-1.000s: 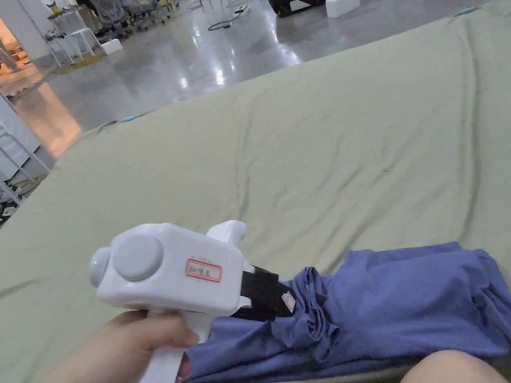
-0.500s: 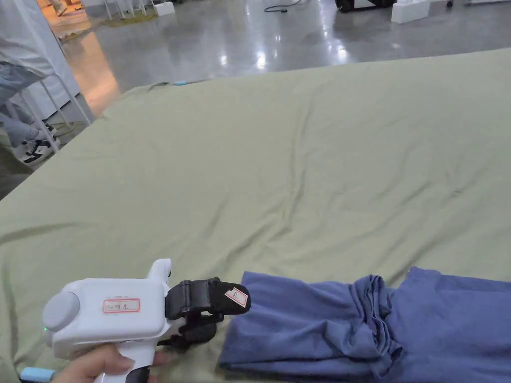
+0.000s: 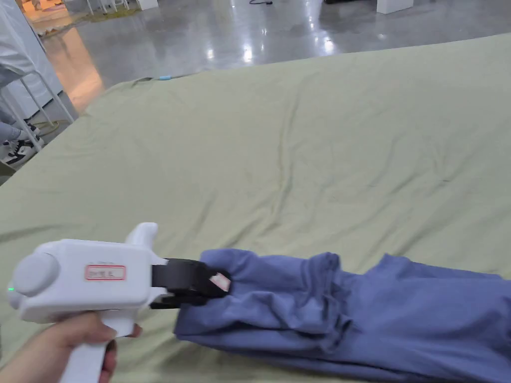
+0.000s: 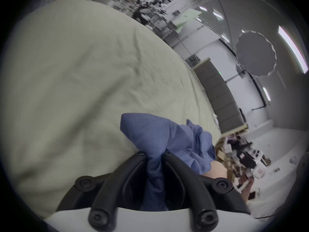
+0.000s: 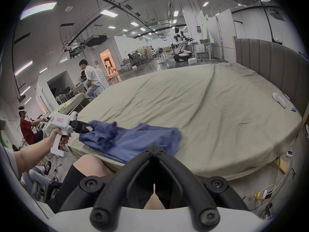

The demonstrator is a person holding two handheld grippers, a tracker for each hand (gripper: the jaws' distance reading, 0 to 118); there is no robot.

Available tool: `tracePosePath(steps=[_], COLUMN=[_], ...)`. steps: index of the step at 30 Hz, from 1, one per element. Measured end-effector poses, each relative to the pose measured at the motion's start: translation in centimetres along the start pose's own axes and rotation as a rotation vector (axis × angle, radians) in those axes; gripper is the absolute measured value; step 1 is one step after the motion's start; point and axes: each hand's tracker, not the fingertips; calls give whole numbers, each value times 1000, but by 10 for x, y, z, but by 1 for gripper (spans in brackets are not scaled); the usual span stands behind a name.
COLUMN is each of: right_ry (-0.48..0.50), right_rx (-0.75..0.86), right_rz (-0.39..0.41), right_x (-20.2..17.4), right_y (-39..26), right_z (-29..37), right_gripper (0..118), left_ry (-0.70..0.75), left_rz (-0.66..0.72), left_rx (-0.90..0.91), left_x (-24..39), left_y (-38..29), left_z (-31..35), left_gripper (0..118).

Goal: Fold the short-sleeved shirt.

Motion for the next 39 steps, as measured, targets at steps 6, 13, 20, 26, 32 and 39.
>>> tracePosePath(steps=[6,13,20,26,32,39], right_ry=[30,70,76,58,58,98], right_rx=[54,80,86,88,79,38], right_rz=[-22,-45,-56,-56,-50,26], right_x=[17,22,26,28,26,0], right_y=[-6,-10,-14,-15,-13,-6], right_z=[7,4,14,29,29,30], right_gripper=[2,2,2,2,2,2], left_ry=[289,234,142,59,307,187], left_rz=[54,5,-94,-183,-434,-203], left_rx=[-8,-60,-216,-251,-338,-401], left_x=[4,137,209,228,221,193], left_y=[32,40,21,8,-42,-39], left_z=[74,39,-93,-86,-150,-204], left_gripper=[9,9,40,117,0,0])
